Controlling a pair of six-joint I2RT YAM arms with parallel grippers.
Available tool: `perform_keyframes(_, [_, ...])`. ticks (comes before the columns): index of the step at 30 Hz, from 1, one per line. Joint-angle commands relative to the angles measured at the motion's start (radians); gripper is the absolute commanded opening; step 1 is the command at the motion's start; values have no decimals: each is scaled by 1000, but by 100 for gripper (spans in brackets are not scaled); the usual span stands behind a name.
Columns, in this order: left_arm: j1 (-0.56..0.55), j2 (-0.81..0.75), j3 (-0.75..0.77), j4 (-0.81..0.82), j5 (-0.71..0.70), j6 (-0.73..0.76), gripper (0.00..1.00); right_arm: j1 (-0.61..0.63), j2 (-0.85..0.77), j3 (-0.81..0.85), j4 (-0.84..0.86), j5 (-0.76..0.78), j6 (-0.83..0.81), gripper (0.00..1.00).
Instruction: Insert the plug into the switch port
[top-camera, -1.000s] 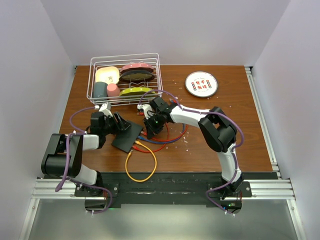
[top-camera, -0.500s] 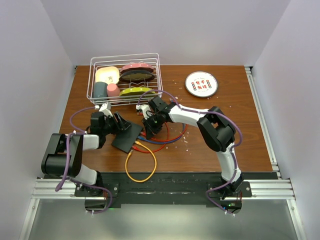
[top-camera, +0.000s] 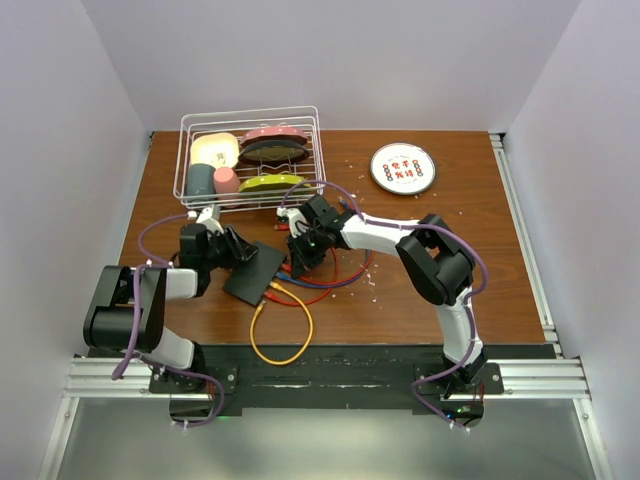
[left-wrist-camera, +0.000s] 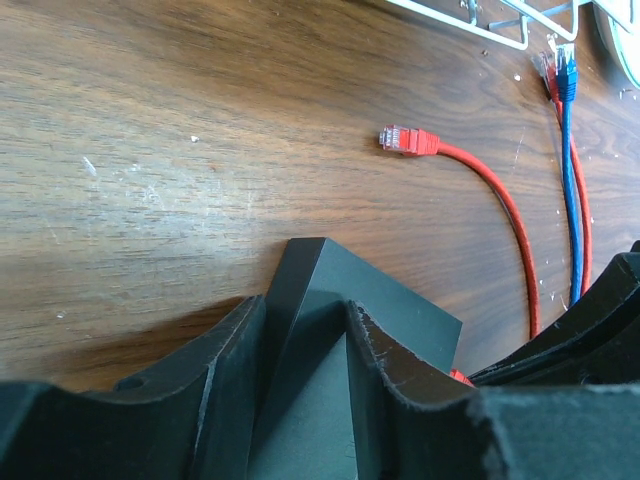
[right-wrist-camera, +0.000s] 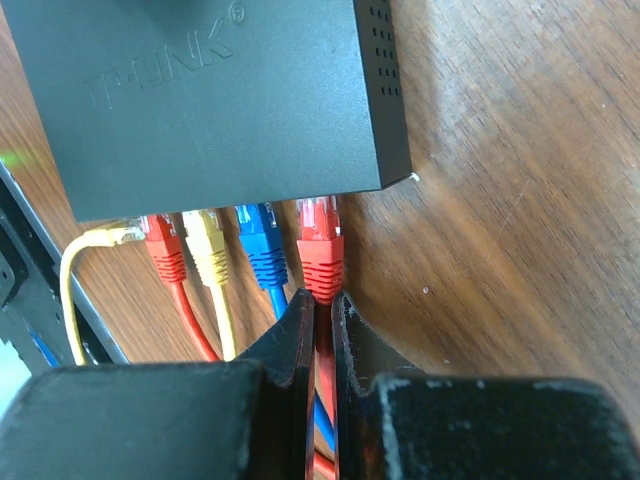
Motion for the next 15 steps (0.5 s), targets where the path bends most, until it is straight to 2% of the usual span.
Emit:
perform_keyframes(1, [-14, 13, -28, -4, 130, -39, 36, 28, 31, -24, 108, 93, 17, 0])
perform_keyframes(9, [-15, 88, -31, 6, 230, -42, 38, 29, 39, -5, 124, 113, 14, 0])
perform_keyframes(15, [-15, 117, -38, -4, 245, -45, 37, 29, 40, 5, 137, 125, 14, 0])
